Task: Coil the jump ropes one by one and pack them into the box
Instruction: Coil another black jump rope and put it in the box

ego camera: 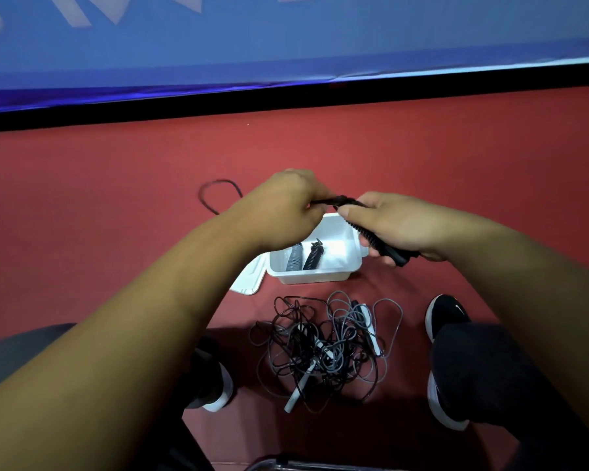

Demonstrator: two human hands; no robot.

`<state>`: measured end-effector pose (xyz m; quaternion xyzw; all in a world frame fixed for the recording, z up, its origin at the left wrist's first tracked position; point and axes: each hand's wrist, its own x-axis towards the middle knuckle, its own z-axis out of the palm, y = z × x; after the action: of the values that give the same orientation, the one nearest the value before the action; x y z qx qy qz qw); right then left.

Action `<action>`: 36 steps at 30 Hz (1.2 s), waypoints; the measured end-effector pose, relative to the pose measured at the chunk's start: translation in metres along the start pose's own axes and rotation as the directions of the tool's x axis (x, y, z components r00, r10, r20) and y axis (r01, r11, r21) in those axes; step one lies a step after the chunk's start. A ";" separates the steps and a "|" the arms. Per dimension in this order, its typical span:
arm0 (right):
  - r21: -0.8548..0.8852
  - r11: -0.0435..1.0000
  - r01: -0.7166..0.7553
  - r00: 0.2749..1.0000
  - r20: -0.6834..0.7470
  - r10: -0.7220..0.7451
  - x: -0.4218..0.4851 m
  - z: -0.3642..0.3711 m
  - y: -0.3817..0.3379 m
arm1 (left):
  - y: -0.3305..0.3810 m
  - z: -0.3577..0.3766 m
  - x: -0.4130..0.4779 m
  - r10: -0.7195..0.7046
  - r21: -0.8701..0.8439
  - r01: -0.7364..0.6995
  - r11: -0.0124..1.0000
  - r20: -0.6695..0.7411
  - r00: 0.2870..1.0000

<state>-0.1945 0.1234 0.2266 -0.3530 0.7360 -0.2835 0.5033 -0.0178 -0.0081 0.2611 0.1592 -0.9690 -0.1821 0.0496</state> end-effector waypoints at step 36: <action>0.517 0.855 0.038 0.996 0.048 -0.073 -0.013 0.015 -0.017 | -0.004 0.008 -0.010 -0.288 -0.505 0.305 0.807 0.113 0.951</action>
<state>-0.1730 0.1227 0.2422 -0.2356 0.6060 -0.4726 0.5949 -0.0087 -0.0062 0.2518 0.2862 -0.8482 -0.4433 0.0463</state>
